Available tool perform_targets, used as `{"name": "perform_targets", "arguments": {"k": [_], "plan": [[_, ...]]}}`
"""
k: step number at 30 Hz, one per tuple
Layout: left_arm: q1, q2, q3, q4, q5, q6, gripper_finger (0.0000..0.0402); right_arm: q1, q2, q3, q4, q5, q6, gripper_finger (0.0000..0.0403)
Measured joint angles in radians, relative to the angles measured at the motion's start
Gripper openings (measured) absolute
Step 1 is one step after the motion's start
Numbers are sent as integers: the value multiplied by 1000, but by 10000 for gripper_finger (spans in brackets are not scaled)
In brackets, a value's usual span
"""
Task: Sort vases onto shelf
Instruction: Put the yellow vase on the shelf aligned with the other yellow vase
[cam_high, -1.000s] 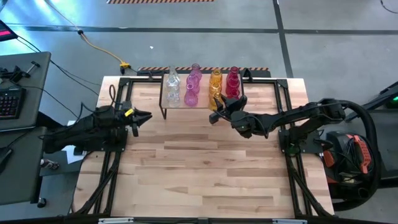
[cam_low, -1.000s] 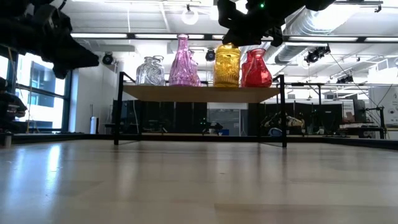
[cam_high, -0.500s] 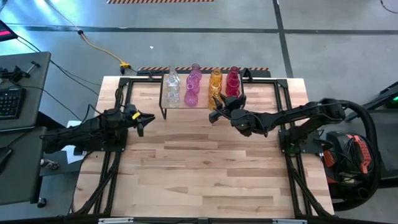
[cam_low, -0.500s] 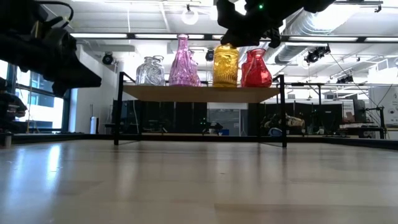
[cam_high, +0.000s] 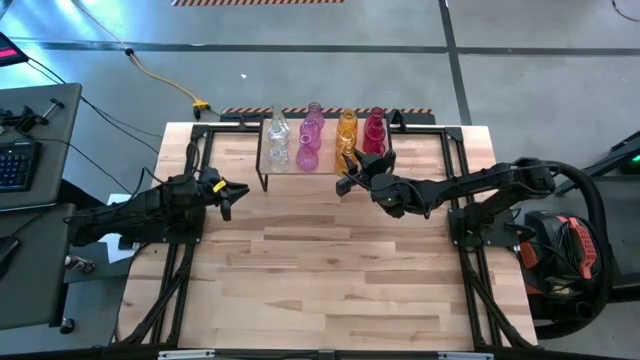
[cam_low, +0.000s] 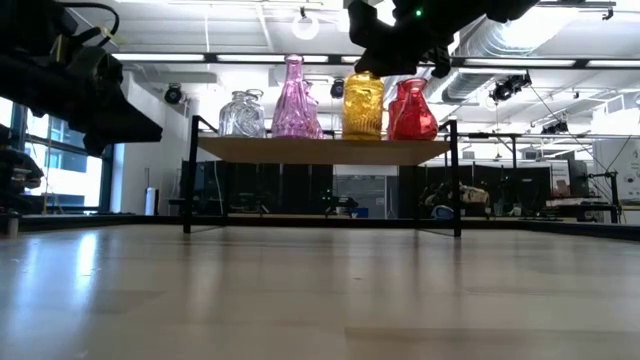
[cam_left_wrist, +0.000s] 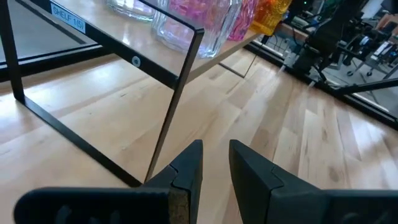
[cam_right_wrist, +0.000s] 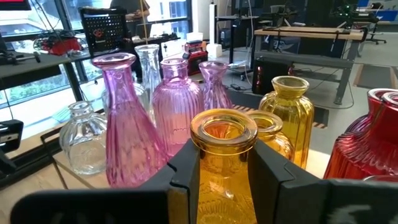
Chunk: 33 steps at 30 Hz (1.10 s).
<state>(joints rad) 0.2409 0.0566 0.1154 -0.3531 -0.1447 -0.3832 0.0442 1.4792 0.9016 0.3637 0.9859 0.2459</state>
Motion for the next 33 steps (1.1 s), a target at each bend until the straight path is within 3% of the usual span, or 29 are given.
{"name": "perform_targets", "arguments": {"k": [33], "plan": [[0, 0, 1, 0, 0, 1, 70, -51, 0, 0, -17, -53, 16, 74]]}}
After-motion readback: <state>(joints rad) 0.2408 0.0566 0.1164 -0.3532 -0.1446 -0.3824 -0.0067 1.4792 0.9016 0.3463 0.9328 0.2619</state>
